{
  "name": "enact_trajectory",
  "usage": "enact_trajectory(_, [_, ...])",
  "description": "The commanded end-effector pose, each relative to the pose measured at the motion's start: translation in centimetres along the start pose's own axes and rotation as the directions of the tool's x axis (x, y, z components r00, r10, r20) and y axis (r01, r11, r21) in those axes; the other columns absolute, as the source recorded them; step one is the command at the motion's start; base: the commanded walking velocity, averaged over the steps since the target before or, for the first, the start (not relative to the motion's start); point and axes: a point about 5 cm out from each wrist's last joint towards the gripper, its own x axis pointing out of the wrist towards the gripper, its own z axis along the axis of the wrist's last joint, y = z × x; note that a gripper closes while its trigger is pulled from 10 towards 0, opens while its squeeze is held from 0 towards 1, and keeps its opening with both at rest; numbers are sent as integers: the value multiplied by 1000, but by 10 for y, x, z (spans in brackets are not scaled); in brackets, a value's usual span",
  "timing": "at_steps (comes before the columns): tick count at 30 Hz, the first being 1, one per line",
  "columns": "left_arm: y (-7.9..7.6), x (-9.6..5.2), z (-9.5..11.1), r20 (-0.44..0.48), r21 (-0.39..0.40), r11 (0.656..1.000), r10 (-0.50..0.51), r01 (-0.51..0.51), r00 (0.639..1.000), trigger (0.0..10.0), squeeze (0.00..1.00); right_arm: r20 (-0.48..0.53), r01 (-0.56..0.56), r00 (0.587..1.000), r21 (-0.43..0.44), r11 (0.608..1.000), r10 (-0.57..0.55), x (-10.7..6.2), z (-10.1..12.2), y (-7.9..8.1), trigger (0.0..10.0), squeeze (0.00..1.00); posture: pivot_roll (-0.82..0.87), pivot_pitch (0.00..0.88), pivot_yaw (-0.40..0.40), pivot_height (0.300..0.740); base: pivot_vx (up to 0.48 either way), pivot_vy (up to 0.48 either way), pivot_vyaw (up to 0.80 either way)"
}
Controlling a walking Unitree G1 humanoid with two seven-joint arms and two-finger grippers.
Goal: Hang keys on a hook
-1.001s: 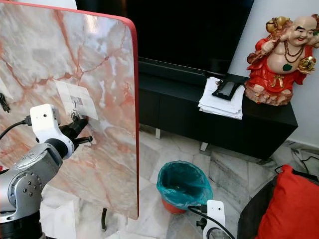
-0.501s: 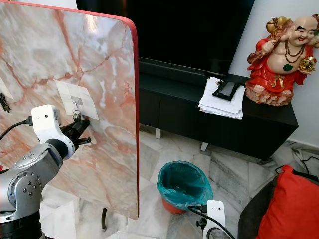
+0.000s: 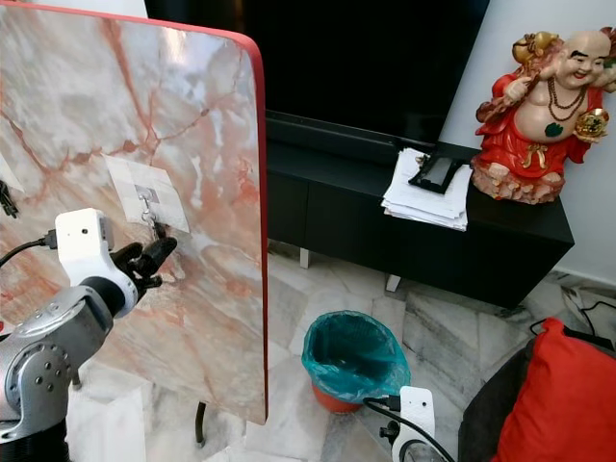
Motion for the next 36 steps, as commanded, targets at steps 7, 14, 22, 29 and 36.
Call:
enact_trajectory(7, [24, -18, -51, -167, 100, 993, 77, -61, 983, 10000, 0, -9, 7, 1000, 1, 1000, -7, 0, -1, -3, 10000, 0, 104, 0, -91, 740, 0, 0, 0])
enact_trajectory(14, [55, -22, -113, -282, 310, 946, 191, -99, 940, 10000, 0, -14, 3, 1000, -8, 1000, -3, 0, -2, -2, 10000, 0, 97, 0, -90, 740, 0, 0, 0])
enact_trajectory(22, [75, -27, -193, -432, 393, 917, 249, -68, 867, 10000, 0, -24, 9, 1000, -4, 1000, -9, 0, -3, -1, 10000, 0, 89, 0, -82, 740, 0, 0, 0])
enact_trajectory(29, [79, -31, -252, -525, 396, 917, 273, -53, 806, 10000, 0, -25, 8, 1000, -3, 1000, -8, 0, -3, 0, 10000, 0, 91, 0, -84, 740, 0, 0, 0])
enact_trajectory(36, [77, -54, -293, -659, 445, 895, 323, 6, 679, 10000, 0, -28, 5, 1000, -16, 1000, -5, 0, -3, 0, 10000, 0, 62, 0, -77, 740, 0, 0, 0])
